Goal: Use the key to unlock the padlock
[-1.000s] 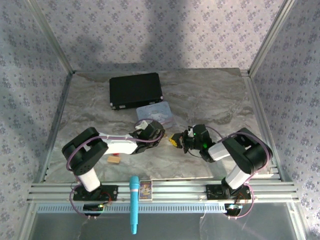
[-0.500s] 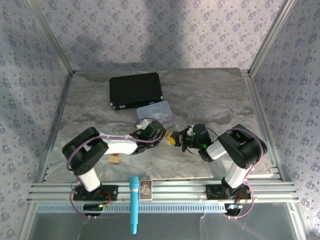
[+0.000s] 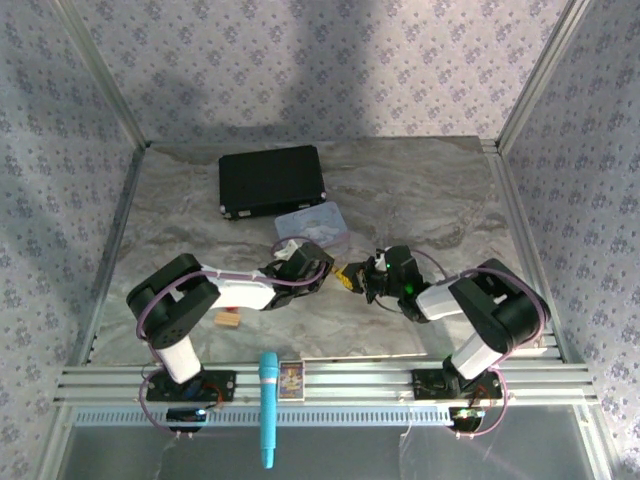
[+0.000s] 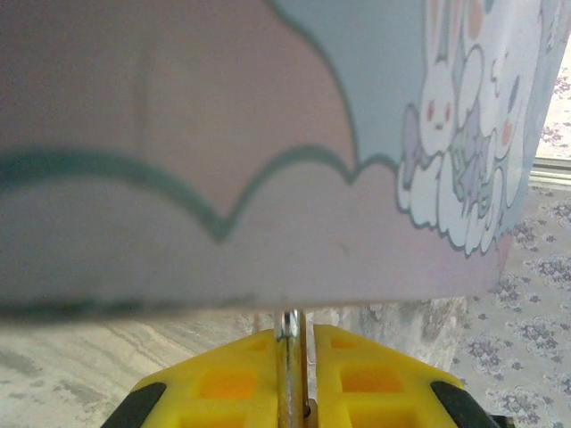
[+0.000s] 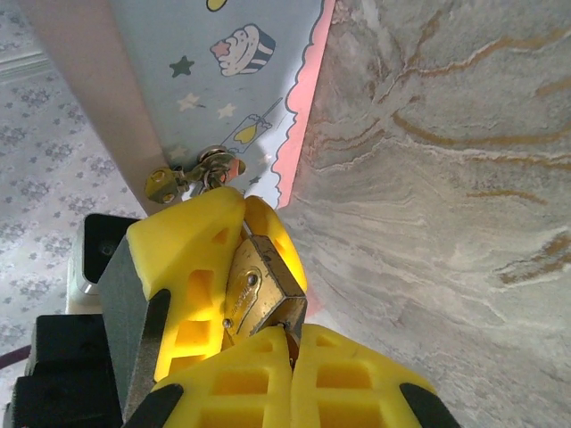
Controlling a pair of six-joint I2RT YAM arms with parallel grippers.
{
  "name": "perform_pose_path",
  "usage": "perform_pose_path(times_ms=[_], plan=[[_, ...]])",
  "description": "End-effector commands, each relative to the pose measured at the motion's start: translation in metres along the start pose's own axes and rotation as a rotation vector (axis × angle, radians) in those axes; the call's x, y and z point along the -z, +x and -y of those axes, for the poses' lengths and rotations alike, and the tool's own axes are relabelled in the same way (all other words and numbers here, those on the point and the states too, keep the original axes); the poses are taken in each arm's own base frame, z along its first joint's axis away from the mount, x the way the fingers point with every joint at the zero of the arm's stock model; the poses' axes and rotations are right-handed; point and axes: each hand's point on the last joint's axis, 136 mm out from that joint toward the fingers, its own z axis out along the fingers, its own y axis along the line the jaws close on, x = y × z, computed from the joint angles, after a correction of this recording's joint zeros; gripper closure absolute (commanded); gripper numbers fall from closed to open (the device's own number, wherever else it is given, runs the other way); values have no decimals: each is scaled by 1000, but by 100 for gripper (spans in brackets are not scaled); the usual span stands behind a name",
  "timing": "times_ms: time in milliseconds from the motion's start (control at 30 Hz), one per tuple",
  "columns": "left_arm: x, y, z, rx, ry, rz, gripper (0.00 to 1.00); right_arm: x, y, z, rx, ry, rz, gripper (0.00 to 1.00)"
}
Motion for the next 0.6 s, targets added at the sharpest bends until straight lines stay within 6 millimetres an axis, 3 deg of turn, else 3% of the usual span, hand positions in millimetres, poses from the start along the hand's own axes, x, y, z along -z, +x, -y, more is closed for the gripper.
perform_pose_path(times_ms=[0,67,100,300,433,567], plan=[[29,78,52,-19,168,-326,100,-4,-2,-54,151,-128,34,100],[30,73,49,-27,154,-304,100,-1,-4,-51,148,-122,41,84],[30,70,47,-31,145,-288,100,0,-5,-48,141,-113,48,80],[26,51,36,-36,95,-222,100,9,3,-26,92,-77,34,74],[21,49,36,-17,97,-221,100,14,8,-12,84,-45,30,75],[20,50,37,-18,94,-222,100,20,9,-6,87,-30,40,90]])
